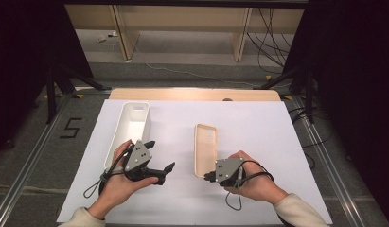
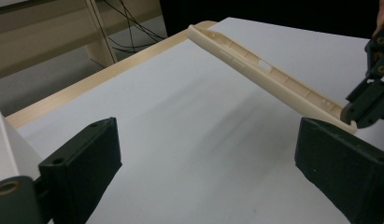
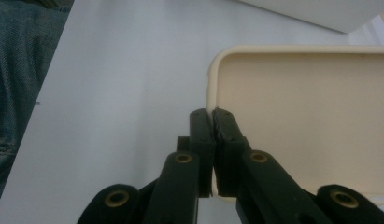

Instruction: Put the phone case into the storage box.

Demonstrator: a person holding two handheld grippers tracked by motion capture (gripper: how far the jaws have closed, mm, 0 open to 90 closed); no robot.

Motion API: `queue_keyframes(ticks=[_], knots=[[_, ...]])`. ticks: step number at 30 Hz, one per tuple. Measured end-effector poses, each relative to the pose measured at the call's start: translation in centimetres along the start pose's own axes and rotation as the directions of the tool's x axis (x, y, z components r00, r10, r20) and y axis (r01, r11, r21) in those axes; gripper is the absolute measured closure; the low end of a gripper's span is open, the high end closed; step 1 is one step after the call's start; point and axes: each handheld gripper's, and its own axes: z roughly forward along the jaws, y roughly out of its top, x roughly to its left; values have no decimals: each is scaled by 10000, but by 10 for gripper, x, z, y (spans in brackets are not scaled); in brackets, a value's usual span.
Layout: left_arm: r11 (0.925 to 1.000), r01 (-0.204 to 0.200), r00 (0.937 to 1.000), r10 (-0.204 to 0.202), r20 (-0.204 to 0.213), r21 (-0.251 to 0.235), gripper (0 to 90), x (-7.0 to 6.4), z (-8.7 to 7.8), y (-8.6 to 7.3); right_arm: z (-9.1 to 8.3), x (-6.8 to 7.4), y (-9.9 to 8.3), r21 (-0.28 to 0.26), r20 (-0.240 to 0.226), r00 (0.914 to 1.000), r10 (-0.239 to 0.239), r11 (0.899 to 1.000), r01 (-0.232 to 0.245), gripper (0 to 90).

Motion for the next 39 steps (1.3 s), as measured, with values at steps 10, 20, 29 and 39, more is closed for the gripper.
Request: queue_keyframes(ticks=[10, 20, 29, 39], knots=[[9983, 534, 9983, -539, 210, 212, 135, 6, 14, 14, 3, 5, 2, 9, -74, 9997, -234, 9997, 234, 884], [9964, 796, 9960, -807, 378, 305, 153, 4, 27, 24, 6, 7, 3, 94, -42, 9994, -333, 9994, 333, 884], [9942, 1002, 9937, -1019, 469, 382, 155, 3, 40, 30, 8, 9, 4, 192, -15, 9991, -413, 9990, 413, 884], [9907, 1273, 9907, -1293, 416, 481, 162, 3, 52, 33, 9, 10, 5, 189, -6, 9990, -438, 9989, 438, 884]])
